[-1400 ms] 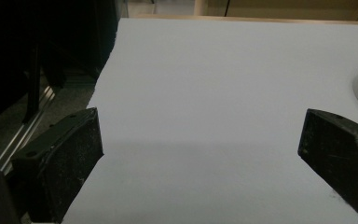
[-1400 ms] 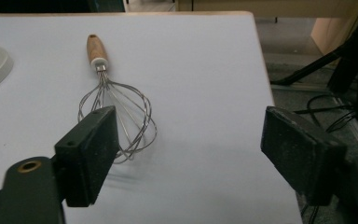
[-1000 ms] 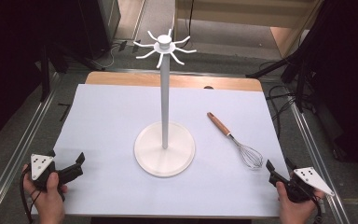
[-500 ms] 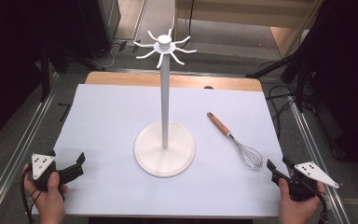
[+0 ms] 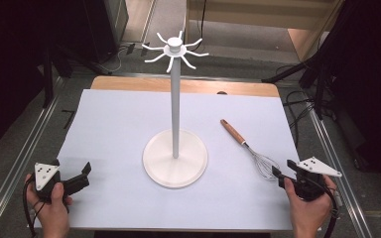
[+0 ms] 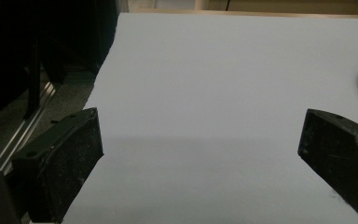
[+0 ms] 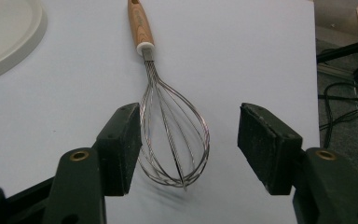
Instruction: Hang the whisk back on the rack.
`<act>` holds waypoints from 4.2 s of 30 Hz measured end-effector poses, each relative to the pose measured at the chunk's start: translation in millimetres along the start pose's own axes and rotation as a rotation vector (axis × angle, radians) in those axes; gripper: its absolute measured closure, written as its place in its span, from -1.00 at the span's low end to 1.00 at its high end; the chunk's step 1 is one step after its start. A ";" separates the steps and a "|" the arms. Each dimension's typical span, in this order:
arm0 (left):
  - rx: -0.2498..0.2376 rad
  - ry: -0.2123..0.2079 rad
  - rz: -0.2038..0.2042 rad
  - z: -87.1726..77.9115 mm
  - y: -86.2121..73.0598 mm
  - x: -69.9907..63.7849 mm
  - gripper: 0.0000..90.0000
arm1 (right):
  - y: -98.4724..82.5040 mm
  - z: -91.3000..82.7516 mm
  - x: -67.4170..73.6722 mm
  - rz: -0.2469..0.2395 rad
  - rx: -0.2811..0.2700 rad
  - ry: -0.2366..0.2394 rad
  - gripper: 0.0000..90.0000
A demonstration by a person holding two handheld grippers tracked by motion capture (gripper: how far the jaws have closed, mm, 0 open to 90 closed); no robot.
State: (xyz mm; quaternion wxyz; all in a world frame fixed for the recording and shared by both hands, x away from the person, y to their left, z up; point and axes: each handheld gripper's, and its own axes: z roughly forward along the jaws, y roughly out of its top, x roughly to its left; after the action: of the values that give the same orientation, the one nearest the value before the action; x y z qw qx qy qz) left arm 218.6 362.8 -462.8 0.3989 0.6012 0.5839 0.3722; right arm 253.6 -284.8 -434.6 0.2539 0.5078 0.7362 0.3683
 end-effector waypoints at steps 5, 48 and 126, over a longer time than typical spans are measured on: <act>0.002 -0.001 0.001 0.1 0.1 0.1 -1.00 | 11.0 6.0 0.8 -0.022 0.024 0.002 -0.09; 0.011 0.004 0.020 0.9 0.3 -1.8 -1.00 | 96.9 100.0 21.9 -0.152 0.466 0.120 0.08; 0.043 -0.023 0.022 4.2 1.5 -1.3 -0.99 | 131.1 186.3 53.6 -0.110 0.702 0.047 0.56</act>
State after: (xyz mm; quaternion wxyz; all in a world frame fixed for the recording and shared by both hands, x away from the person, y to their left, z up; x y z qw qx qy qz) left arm 223.0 361.3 -463.0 0.3883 0.6205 0.5804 0.3569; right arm 447.4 -153.7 -441.5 0.0664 0.5150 0.8498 0.0904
